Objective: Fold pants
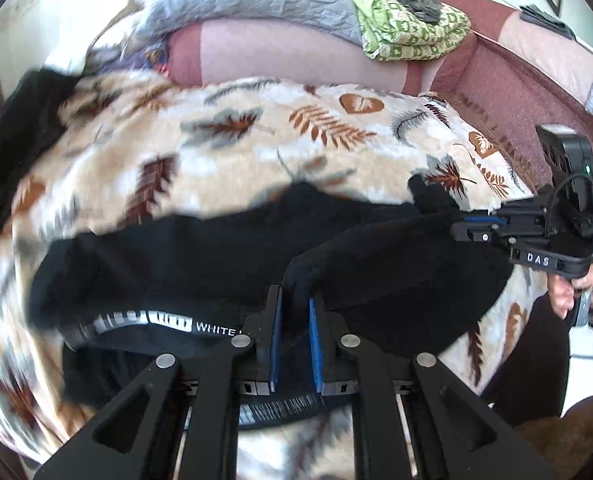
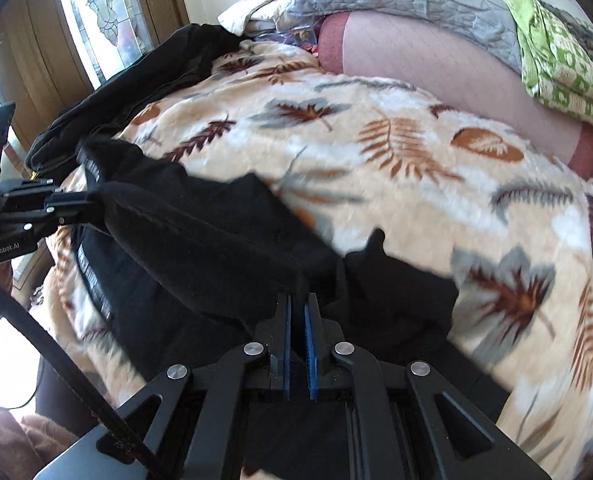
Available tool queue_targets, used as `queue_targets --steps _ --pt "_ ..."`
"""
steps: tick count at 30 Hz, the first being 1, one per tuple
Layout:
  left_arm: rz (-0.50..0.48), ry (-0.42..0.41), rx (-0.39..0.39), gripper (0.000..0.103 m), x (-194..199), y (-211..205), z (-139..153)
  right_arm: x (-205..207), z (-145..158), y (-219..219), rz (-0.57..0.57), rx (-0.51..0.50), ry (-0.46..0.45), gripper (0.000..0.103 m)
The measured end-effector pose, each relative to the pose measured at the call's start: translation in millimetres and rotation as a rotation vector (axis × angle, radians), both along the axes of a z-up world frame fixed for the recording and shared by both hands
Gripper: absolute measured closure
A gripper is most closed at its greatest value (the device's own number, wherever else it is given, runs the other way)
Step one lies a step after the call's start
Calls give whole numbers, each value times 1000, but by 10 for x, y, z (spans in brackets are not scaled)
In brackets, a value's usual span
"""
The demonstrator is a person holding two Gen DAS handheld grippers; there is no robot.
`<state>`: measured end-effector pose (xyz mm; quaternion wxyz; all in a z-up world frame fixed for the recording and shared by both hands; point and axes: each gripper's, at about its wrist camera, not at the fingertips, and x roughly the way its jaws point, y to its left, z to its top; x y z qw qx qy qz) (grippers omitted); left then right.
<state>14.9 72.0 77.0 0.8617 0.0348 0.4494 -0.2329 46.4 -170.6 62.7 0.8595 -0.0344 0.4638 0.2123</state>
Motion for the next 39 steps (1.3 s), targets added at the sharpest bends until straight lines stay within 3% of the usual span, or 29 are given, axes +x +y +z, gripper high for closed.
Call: queue_targets --steps 5,10,12,14,16,19,20,22,24,27,28,29,30,33,36,39 --pt "44 59 -28 86 -255 75 -190 -337 -213 0 -12 26 41 96" --pt "59 88 26 84 -476 92 -254 -642 -365 -16 -31 -13 56 94" --pt "70 86 43 81 -555 154 -200 -762 -355 -49 -33 -39 48 89" --pt "82 72 34 72 -620 232 -114 -852 -281 -96 -40 -57 28 82" --pt "107 37 22 57 -684 324 4 -926 -157 -150 -61 -96 -17 71" --pt "138 17 -19 52 -657 378 111 -890 49 -209 -103 -128 -91 56" --pt "151 8 -38 52 -639 380 140 -844 100 -213 -116 -121 -104 45" --pt "168 4 -59 51 -610 368 147 -670 161 -194 -153 -91 -114 34" --pt "180 17 -75 51 -583 334 118 -499 136 -102 -178 -88 -115 34" --pt "189 47 -98 51 -558 293 68 -199 -82 126 -210 -207 -93 35" --pt "191 54 -106 51 -553 289 62 -101 -202 177 -223 -266 -75 50" --pt "191 57 -115 51 -549 284 65 -48 -289 183 -233 -299 -63 89" --pt "187 56 -120 51 -550 275 71 -17 -340 138 -256 -300 -40 95" --pt "163 43 -121 49 -506 233 92 -156 -187 -229 -346 -134 -53 95" --pt "143 49 -136 48 -401 152 63 -426 -23 -601 -444 -69 -97 95" --pt "120 65 -150 48 -293 -1 16 -667 -72 -983 -544 -12 -66 95"
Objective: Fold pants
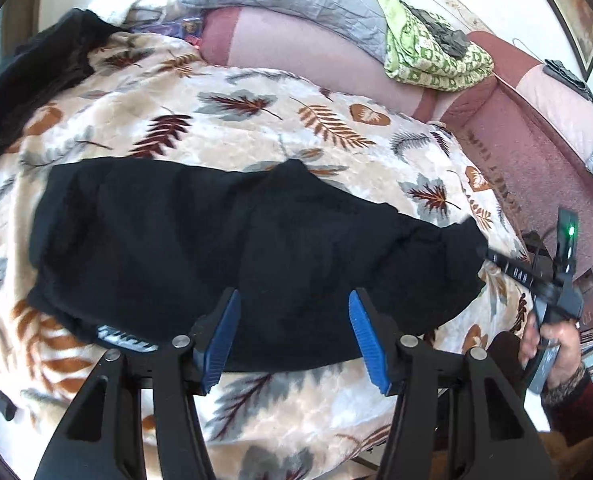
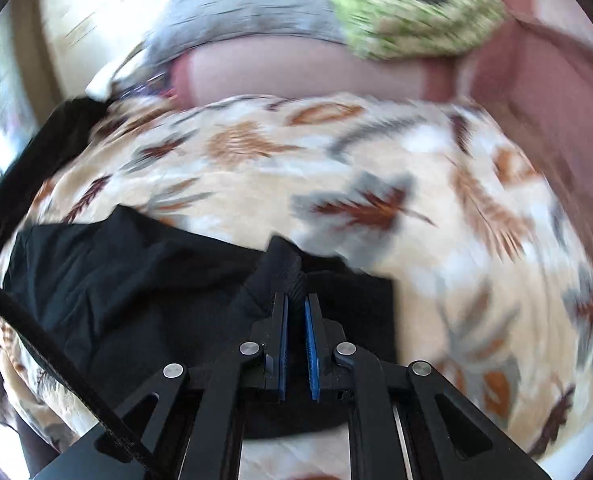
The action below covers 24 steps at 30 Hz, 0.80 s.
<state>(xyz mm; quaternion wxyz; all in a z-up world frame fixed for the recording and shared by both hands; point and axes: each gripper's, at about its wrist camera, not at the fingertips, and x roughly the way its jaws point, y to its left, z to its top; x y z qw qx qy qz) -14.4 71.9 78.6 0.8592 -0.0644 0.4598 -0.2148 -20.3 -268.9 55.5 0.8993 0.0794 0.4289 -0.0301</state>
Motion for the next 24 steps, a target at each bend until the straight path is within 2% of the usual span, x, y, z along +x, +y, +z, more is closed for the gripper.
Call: queue_targets --steps 5,10,12,13,16,17,19,22,24 --pt "-29 34 9 48 57 -236 -134 -227 -301 -463 -146 49 90 96" --pt "-35 82 50 48 33 -295 -302 -525 -374 -833 -272 81 118 95" --pt "-24 106 64 48 50 -294 -379 -607 -289 -935 -288 107 81 94" --pt "-16 121 70 48 64 -296 -421 -623 -207 -964 -276 133 40 89" --pt "6 140 62 48 67 -297 -462 -497 12 -891 -195 165 -47 49" --pt "9 136 56 48 56 -297 -445 -418 53 -833 -164 170 -61 43" --pt "14 120 46 48 17 -288 -386 -188 69 -691 -91 168 -60 43" --pt "27 97 42 47 -17 -249 -304 142 -56 -479 -27 98 -16 43" --pt "38 94 34 45 -26 -206 -279 282 -154 -345 15 79 19 55"
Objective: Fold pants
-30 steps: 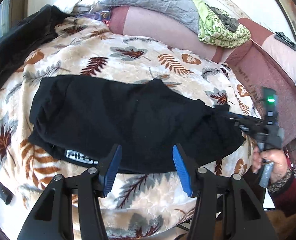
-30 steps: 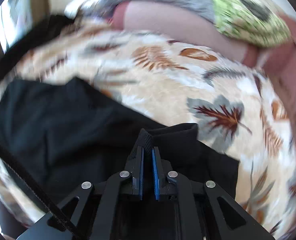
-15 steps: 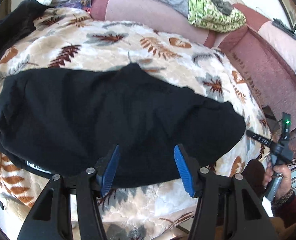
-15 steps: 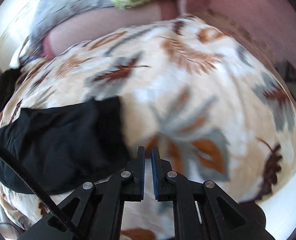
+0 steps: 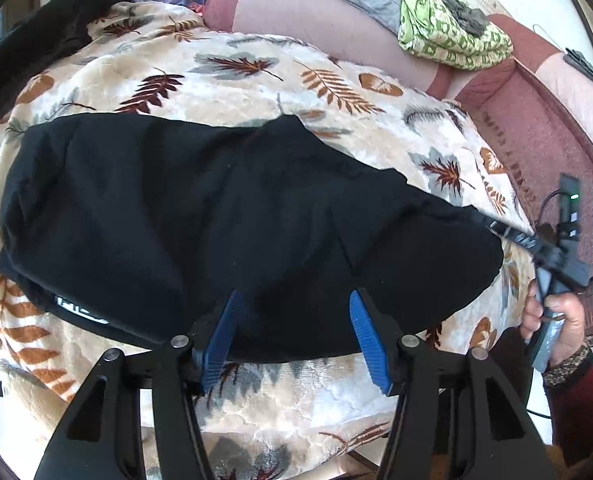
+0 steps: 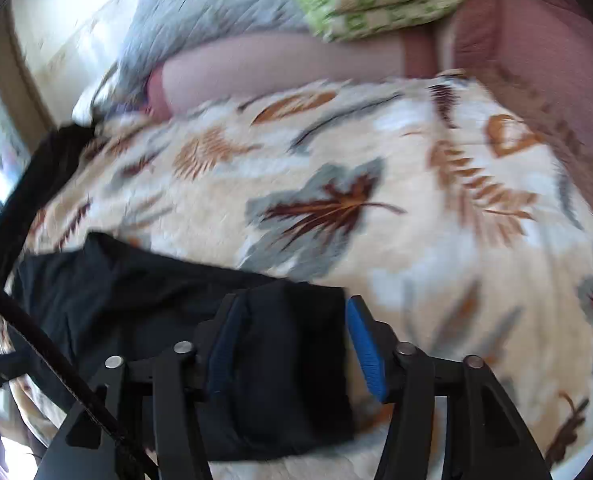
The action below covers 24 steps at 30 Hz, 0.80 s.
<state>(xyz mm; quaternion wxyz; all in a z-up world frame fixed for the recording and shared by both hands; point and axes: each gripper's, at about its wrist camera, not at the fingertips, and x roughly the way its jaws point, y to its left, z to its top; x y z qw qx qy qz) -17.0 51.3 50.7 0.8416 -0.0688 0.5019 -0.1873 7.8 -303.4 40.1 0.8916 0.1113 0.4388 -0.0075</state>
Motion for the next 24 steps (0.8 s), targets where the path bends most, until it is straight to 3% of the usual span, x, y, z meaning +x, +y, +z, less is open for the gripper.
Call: queue_targets --steps 1,2,6,12,21,24 --pt "8 -1 -6 45 0 26 6 59 -59 75 31 -5 30 82" --pt "17 -2 -11 45 1 53 9 92 -97 133 57 -13 58 98" --pt "35 1 -25 45 34 92 -4 15 -45 158 18 -77 37 98" --pt "25 20 -15 45 25 58 -78 -75 -127 -212 -111 4 70 99" --pt "23 46 49 39 -4 -3 -284 -160 -163 -243 -130 -30 73 97" --pt "11 32 52 30 -34 -43 -290 -227 -237 -346 -174 -60 95 70"
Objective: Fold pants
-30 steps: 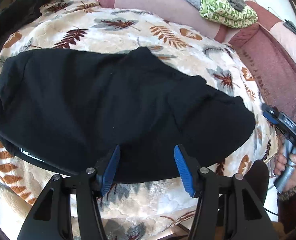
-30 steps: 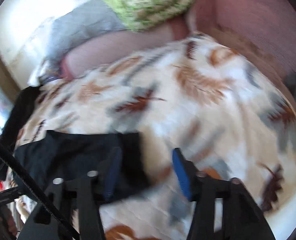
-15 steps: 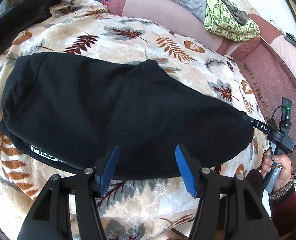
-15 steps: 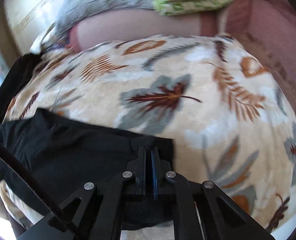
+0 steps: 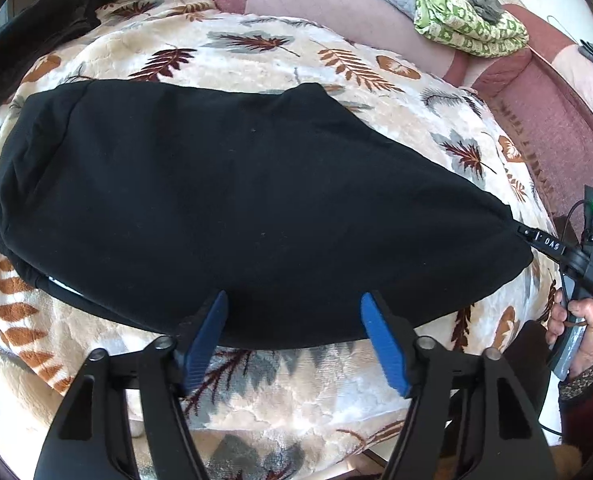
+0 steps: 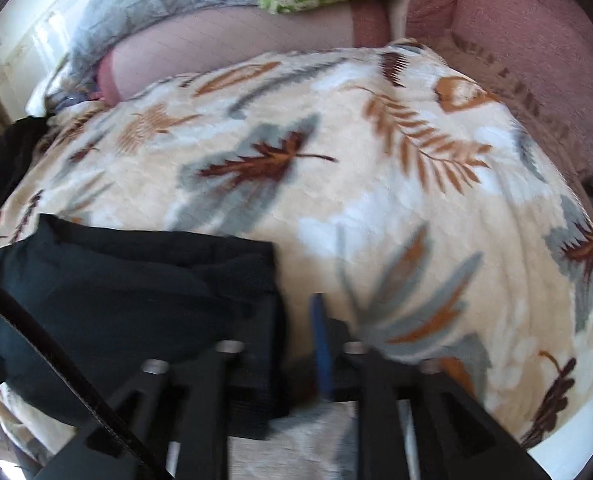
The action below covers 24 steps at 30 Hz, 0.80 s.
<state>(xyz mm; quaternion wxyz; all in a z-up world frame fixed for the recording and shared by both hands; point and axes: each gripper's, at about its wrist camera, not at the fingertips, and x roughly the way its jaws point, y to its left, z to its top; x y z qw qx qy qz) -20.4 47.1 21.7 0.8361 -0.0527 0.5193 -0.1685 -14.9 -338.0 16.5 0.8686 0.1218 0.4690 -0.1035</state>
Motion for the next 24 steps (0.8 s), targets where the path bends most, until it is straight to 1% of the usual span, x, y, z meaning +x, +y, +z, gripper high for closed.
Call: queue_targets --steps 1,2,3,4,5,6,7,8,9,11,12,13,15,16,17,18,19,20,21,22,23,24 --pt "-2 -4 3 27 -6 -10 -10 -37 15 -59 -27 7 -2 61" --pt "-5 -10 5 26 -17 -28 -17 -73 44 -106 -62 2 0 60" --pt "-12 -21 7 22 -32 -48 -24 -122 105 -158 -116 -38 5 60" --pt "-19 -29 7 18 -42 -65 -28 -162 168 -192 -146 -57 -4 58" --pt "-25 -36 7 16 -48 -85 -33 -206 243 -220 -174 -63 -23 57" --pt "-31 -43 11 13 -54 -105 -38 -259 333 -239 -198 -51 -52 56" --pt "-36 -48 19 13 -58 -128 -36 -301 426 -224 -206 -21 -88 56" --pt "-39 -54 22 13 -66 -136 -27 -312 495 -159 -182 18 -118 56" --pt "-46 -57 6 13 -73 -124 -6 -305 523 -93 -152 44 -130 56" --pt "-54 -49 -80 13 -76 -44 75 -214 529 202 -9 124 -135 56" --pt "-45 -59 -125 13 -86 33 152 -164 499 360 67 158 -124 56" --pt "-30 -76 -147 13 -99 103 222 -105 447 540 155 199 -108 56" --pt "17 -110 -166 13 -113 256 355 -12 314 815 279 255 -63 56" --pt "52 -121 -170 13 -101 366 407 18 247 889 312 264 -40 56" --pt "91 -127 -173 13 -79 492 440 50 148 937 333 250 -8 56" --pt "113 -126 -177 13 -56 571 447 66 71 937 330 228 16 56" --pt "143 -124 -181 13 -24 675 446 96 -51 895 311 197 61 61" --pt "172 -123 -175 13 3 771 434 95 -87 830 305 222 57 67" --pt "186 -128 -164 13 11 817 427 96 -61 756 284 251 55 67" --pt "191 -134 -152 13 20 850 421 102 -6 731 259 240 66 66" --pt "194 -141 -141 13 27 881 417 109 65 721 242 199 64 60" --pt "198 -150 -131 13 26 903 412 127 223 780 247 124 34 60"
